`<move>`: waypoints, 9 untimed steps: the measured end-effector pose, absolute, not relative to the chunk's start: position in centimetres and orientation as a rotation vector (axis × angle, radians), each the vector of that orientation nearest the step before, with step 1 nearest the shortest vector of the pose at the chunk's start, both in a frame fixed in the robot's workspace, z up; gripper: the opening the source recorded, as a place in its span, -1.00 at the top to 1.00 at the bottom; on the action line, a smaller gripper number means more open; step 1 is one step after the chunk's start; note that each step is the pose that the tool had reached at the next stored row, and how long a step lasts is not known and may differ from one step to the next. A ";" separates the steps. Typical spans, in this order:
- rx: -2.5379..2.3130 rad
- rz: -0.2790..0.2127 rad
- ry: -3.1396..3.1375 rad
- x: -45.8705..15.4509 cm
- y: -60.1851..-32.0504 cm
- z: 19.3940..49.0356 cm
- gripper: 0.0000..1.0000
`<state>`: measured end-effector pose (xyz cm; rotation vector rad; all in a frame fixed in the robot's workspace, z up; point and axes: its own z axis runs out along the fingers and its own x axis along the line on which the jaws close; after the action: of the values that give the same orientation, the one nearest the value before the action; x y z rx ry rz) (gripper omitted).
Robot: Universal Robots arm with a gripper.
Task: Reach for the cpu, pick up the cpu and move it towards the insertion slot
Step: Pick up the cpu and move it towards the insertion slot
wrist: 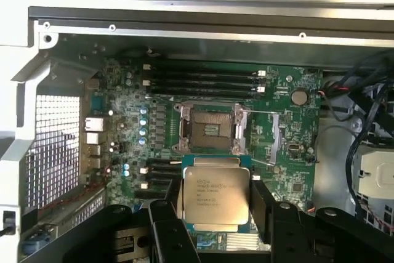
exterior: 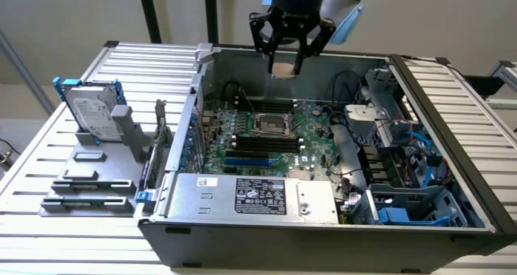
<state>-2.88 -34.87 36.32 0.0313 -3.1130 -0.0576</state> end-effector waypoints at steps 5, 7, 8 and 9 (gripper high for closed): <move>0.006 -0.058 -3.113 -2.8 -34.4 36.1 -0.07; 0.005 -0.058 -3.113 -2.8 -34.3 36.0 -0.07; 0.005 -0.058 -3.113 -2.8 -34.2 36.0 -0.07; 0.005 -0.058 -3.113 -2.8 -34.2 36.0 -0.07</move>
<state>-2.79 -34.17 35.99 0.0048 -3.1134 -0.0579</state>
